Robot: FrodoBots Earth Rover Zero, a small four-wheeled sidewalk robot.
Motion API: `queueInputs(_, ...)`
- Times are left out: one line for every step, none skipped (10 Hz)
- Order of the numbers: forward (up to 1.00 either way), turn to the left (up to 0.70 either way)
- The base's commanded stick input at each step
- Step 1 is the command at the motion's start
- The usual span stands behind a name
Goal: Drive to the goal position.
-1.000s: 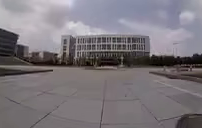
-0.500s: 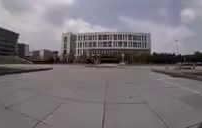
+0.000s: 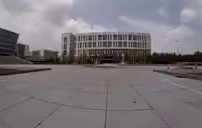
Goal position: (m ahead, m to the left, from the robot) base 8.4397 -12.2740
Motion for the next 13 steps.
queueInputs(0.5, -0.52)
queueInputs(0.5, -0.52)
queueInputs(0.5, -0.52)
queueInputs(0.5, -0.24)
queueInputs(0.5, -0.02)
queueInputs(0.5, -0.02)
queueInputs(0.5, -0.02)
queueInputs(0.5, -0.02)
queueInputs(0.5, -0.02)
queueInputs(0.5, -0.02)
queueInputs(0.5, -0.02)
queueInputs(0.5, -0.02)
queueInputs(0.5, -0.02)
